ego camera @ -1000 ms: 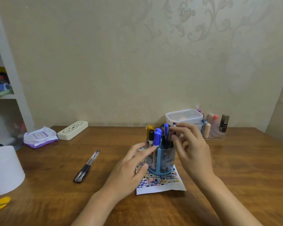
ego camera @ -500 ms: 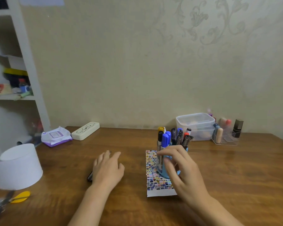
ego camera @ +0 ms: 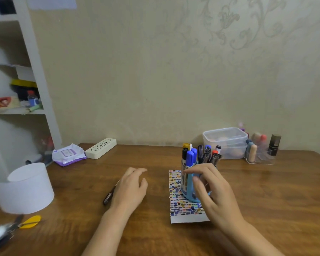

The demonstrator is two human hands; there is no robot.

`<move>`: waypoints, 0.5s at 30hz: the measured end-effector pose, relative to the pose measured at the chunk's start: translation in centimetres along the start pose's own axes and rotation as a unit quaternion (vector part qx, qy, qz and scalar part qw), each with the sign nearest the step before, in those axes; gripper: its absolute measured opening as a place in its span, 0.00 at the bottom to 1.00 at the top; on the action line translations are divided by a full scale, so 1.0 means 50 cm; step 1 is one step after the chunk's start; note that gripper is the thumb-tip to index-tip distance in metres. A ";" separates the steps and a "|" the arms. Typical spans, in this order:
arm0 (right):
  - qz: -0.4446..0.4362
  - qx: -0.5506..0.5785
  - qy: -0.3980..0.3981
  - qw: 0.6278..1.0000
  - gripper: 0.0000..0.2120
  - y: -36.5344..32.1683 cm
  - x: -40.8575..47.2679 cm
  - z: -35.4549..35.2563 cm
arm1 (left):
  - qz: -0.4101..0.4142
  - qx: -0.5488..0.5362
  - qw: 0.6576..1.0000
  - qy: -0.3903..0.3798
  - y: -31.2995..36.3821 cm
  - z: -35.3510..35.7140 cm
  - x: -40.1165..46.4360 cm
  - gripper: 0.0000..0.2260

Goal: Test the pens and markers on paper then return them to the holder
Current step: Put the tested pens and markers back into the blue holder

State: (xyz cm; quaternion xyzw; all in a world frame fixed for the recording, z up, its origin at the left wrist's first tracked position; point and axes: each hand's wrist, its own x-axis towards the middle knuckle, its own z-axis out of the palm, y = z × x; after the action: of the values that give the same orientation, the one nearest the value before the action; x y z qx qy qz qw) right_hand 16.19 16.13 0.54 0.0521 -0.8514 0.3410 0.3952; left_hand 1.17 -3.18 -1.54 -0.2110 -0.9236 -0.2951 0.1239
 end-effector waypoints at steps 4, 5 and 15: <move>0.011 -0.003 -0.005 1.000 0.12 0.001 0.001 -0.003 | 0.018 0.038 0.999 -0.009 -0.003 0.000 -0.002 0.19; 0.012 -0.004 -0.007 1.000 0.12 0.002 0.002 -0.003 | 0.014 0.041 0.999 -0.031 -0.003 0.001 -0.002 0.22; 0.017 -0.024 -0.075 0.997 0.10 0.001 0.003 -0.002 | 0.042 0.040 0.991 -0.123 0.012 0.003 -0.005 0.21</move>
State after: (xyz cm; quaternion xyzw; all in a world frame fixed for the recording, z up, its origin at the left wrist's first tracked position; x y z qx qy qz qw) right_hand 16.15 16.28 0.67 0.0536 -0.8872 0.3222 0.3259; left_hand 1.64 -2.71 -1.46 -0.2790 -0.9334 -0.2238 0.0302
